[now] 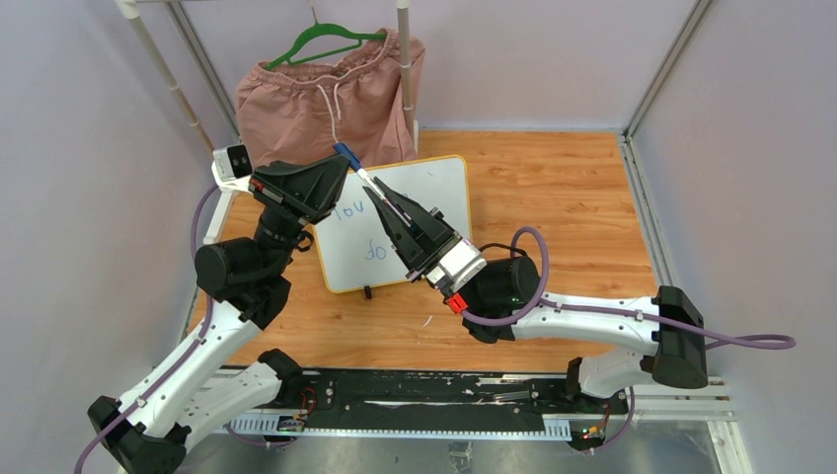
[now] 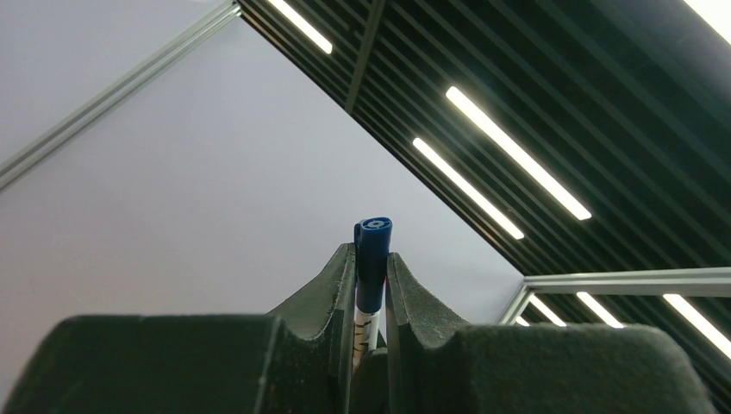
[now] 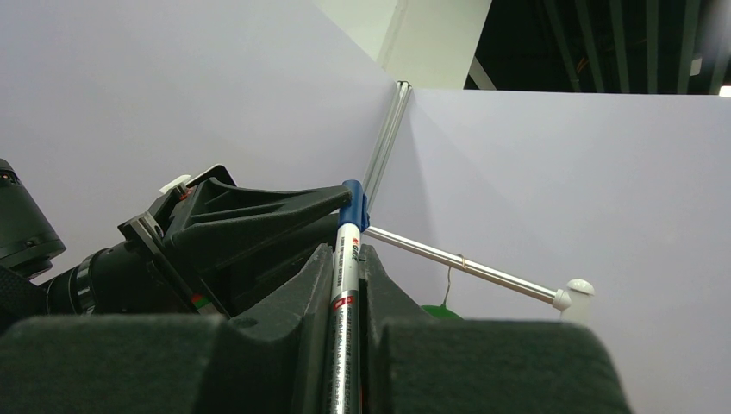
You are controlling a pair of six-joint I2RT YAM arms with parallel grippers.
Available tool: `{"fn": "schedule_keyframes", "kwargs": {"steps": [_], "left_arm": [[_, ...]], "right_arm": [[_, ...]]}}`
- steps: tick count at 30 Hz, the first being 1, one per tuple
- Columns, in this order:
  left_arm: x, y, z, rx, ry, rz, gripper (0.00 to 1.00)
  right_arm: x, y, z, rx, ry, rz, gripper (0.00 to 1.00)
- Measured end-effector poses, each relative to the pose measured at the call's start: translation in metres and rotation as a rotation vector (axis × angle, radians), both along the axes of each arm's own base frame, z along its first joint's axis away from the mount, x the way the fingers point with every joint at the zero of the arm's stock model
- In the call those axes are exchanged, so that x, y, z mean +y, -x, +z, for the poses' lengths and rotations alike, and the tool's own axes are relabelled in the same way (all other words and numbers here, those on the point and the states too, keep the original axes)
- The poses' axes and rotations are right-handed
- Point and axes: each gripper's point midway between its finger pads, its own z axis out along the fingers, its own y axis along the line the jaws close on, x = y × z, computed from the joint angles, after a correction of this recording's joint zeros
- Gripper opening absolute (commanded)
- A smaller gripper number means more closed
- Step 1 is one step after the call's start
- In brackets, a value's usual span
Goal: Write a sentence on the whiteboard
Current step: Close the whiteboard marker at the center of the board.
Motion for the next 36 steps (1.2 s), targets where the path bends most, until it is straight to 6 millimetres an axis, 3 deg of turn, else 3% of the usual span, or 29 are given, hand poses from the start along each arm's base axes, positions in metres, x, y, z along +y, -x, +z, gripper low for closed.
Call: {"fn": "schedule_keyframes", "kwargs": {"steps": [36], "left_arm": [[0.0007,0.0022,0.0009,0.008,0.033,-0.008,0.00]], "right_arm": [[0.0028,0.0002,0.0025,-0.002,-0.001,0.000,0.00]]}}
